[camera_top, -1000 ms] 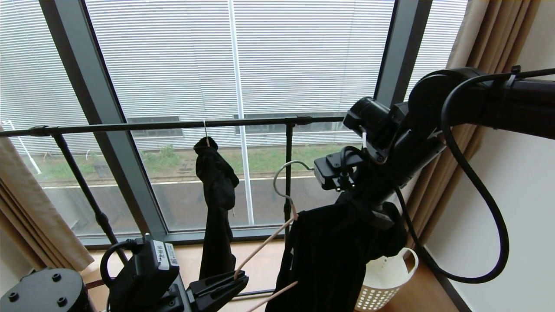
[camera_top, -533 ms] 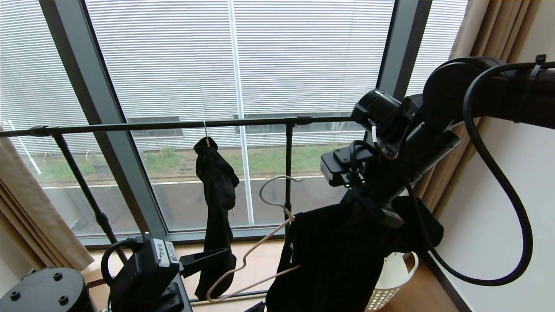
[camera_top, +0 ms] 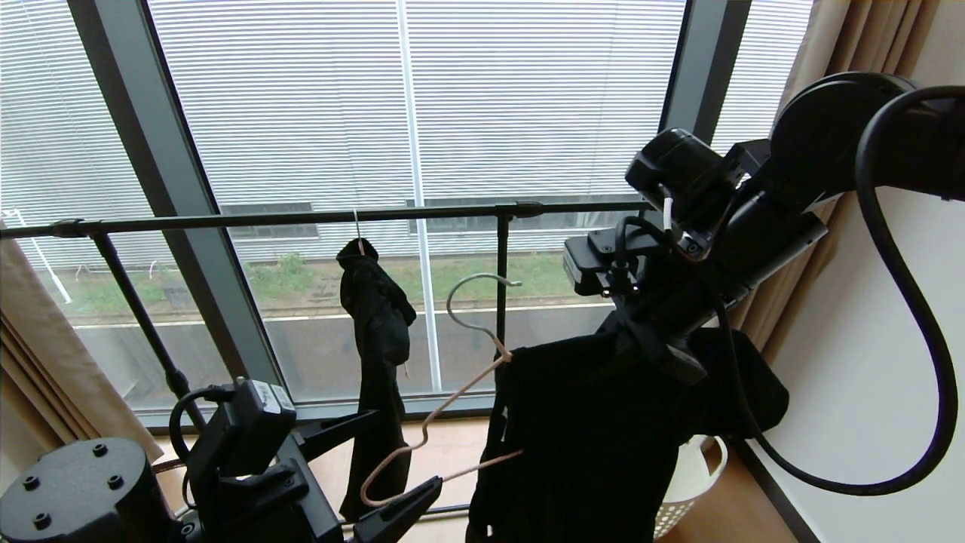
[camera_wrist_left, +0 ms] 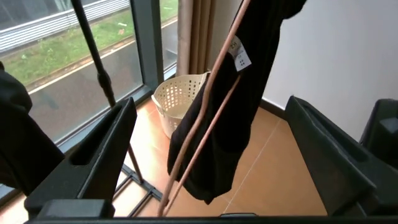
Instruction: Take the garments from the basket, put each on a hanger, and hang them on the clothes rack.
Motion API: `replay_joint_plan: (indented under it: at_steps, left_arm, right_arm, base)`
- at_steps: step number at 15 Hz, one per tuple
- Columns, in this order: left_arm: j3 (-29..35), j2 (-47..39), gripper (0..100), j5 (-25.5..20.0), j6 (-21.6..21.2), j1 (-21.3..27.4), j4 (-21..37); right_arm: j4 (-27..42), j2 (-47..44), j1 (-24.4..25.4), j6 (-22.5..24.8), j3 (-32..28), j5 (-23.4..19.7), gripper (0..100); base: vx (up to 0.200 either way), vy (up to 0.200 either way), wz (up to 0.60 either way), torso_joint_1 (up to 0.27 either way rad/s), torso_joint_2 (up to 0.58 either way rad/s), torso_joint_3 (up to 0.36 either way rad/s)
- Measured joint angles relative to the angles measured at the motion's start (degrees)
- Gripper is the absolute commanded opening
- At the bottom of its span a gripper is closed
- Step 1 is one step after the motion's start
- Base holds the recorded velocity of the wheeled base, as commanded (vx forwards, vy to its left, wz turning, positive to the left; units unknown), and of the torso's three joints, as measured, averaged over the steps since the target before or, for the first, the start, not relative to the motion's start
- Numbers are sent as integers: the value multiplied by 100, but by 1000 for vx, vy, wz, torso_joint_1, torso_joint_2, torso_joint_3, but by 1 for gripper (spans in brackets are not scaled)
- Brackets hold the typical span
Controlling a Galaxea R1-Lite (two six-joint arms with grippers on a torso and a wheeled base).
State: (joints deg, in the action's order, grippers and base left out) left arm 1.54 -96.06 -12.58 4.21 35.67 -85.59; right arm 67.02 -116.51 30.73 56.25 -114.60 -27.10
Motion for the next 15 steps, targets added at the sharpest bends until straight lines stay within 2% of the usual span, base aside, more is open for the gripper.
replay_joint_plan:
  at_steps: [3,4,8,10,13,15]
  left_arm:
    - [162,-101,100,5,226,-199,0]
    - [223,-116,100,11,406,-249,0]
    - [301,-171,100,0,569,-447,0]
    - [308,-206,100,-6,827,-491,0]
    - [363,-485,100,-6,923,-546,-2]
    - [394,-724,100,7,939,-591,-2]
  right_arm:
    - [-134,93,-39,-417,0,4,0]
    - [-163,135,-96,-483,0,4,0]
    - [-188,355,-452,-701,0,-34,0]
    - [-235,455,-546,-907,0,-78,0]
    - [-301,527,-660,-989,0,-572,0]
    - [-304,542,-695,-1029,0,-739,0]
  base:
    - [0,0,0,0,0,0]
    - [0,0,0,0,0,0]
    - [0,0,0,0,0,0]
    - [0,0,0,0,0,0]
    - [0,0,0,0,0,0]
    - [0,0,0,0,0,0]
